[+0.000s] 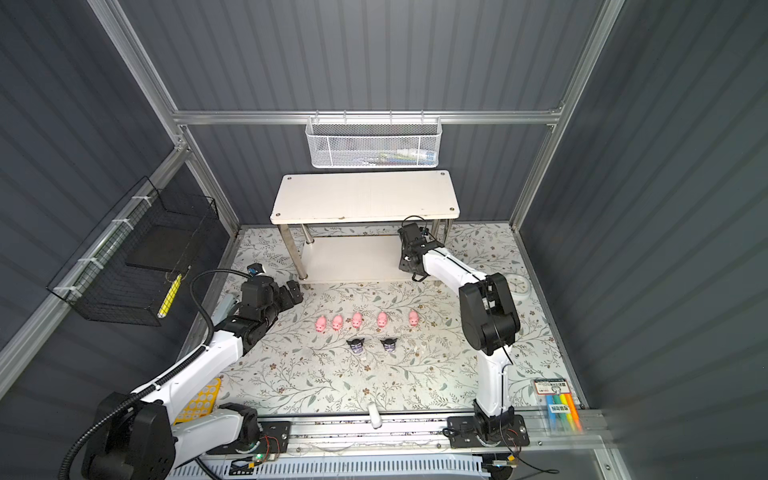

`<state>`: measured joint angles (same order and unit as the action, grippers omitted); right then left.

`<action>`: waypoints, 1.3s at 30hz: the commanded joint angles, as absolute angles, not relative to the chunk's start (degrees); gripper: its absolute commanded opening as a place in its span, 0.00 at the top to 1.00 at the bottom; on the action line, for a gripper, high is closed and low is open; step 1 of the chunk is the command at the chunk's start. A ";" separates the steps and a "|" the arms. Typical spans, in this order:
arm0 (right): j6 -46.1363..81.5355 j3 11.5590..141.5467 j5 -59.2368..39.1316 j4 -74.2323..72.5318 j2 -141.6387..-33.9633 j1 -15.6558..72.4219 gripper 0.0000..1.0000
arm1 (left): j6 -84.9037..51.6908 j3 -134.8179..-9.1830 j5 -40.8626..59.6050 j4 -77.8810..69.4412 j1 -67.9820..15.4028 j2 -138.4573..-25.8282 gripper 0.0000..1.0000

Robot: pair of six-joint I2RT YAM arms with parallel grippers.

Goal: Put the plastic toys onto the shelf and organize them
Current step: 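Lower the purple toy onto the shelf top and open the right gripper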

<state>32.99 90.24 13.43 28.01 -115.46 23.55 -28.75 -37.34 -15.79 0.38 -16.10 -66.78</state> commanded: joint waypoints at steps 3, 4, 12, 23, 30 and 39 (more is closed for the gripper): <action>33.08 92.02 13.35 29.34 -116.46 22.67 0.64 | -28.33 -37.75 -16.09 0.53 -16.26 -67.24 0.00; 33.05 92.02 13.29 29.30 -116.46 22.65 0.63 | -28.39 -37.74 -16.17 0.53 -16.26 -67.26 0.00; 33.09 91.45 13.19 29.18 -115.75 22.66 0.52 | -28.52 -37.62 -16.17 0.35 -16.26 -67.34 0.00; 33.01 88.35 13.20 27.71 -112.40 22.62 0.39 | -28.60 -37.35 -16.14 0.26 -16.26 -67.28 0.00; 33.06 83.40 12.46 25.51 -108.03 22.81 0.32 | -28.69 -37.20 -16.18 0.21 -16.26 -66.98 0.00; 32.28 76.76 9.85 22.59 -102.32 22.93 0.26 | -28.74 -37.16 -16.45 0.26 -16.26 -66.75 0.00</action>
